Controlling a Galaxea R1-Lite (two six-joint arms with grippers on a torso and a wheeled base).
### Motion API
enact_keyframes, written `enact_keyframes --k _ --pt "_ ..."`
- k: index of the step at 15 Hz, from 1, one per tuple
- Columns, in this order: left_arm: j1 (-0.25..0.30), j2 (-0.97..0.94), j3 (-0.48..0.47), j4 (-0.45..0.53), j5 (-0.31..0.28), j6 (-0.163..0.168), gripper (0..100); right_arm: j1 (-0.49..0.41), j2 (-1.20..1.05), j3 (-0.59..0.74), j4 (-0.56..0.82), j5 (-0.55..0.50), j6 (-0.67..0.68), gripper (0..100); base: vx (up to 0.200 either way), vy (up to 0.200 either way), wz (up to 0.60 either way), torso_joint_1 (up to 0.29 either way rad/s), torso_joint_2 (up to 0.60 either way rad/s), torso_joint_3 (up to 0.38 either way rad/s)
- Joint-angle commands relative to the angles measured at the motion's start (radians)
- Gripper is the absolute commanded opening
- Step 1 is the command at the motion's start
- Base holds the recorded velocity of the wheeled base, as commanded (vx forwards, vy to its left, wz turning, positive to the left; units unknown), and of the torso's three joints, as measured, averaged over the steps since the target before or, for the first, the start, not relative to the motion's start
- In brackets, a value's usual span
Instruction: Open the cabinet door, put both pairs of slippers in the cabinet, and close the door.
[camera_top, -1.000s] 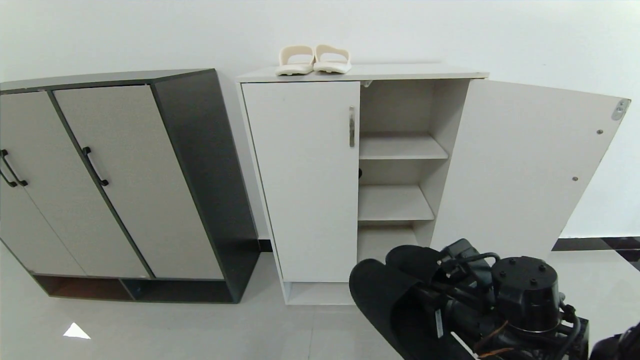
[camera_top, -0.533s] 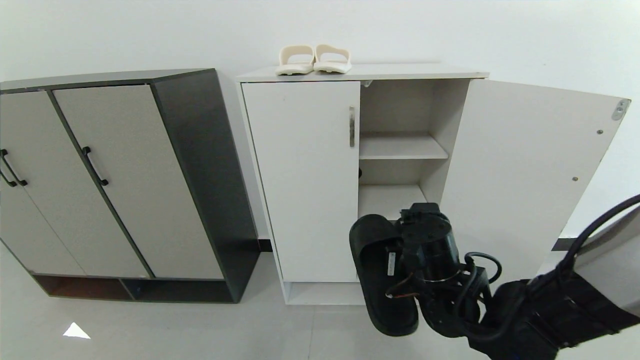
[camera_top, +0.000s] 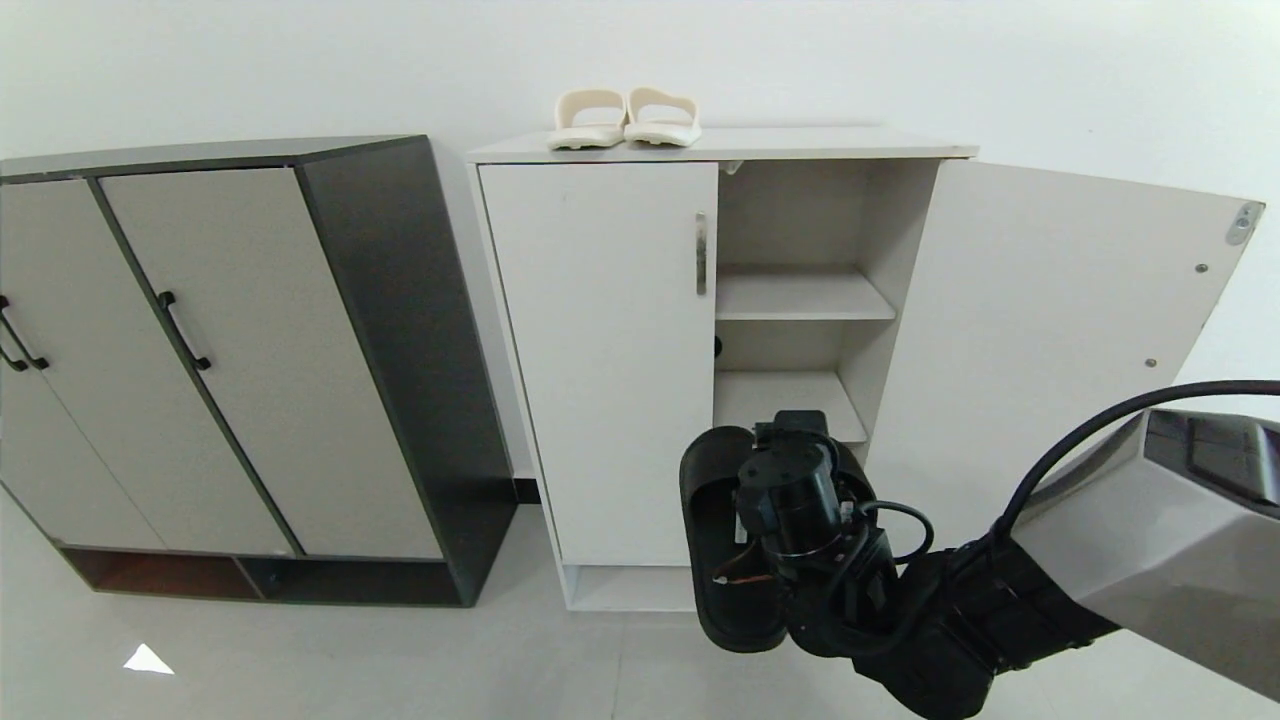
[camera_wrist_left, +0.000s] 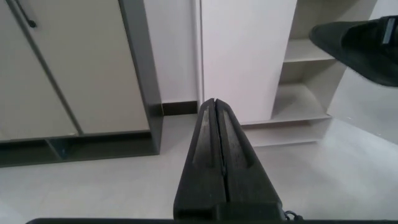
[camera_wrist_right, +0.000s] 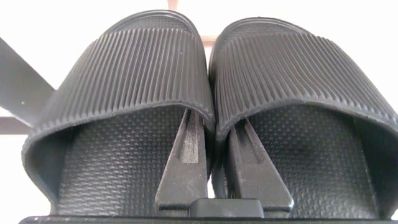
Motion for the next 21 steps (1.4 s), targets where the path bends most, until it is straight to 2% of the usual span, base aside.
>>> enact_keyframes --k 1,10,13,16,21 --pt "0.0 0.004 0.0 -0.001 -0.001 0.0 0 -0.004 0.005 0.001 0.0 -0.001 -0.001 0 0.0 -0.2 0.0 0.002 0.0 -0.002" --pt "0.0 0.004 0.0 -0.001 0.001 -0.004 0 -0.023 0.002 0.003 -0.002 -0.001 -0.002 0 0.0 0.0 0.0 0.0 0.0 0.0" --pt "0.0 0.004 0.0 -0.001 0.016 -0.02 0 -0.02 0.022 0.003 -0.002 0.0 -0.002 0 0.0 0.0 0.0 0.0 0.0 0.0" --pt "0.0 0.004 0.001 -0.001 0.016 -0.015 0 -0.02 0.037 0.0 -0.003 0.002 -0.002 0 0.0 0.0 0.0 0.0 0.0 0.0" --pt "0.0 0.004 0.0 -0.001 0.016 -0.017 0 -0.02 0.082 0.0 -0.065 0.007 -0.025 0 0.0 0.0 0.0 0.0 0.0 0.0"
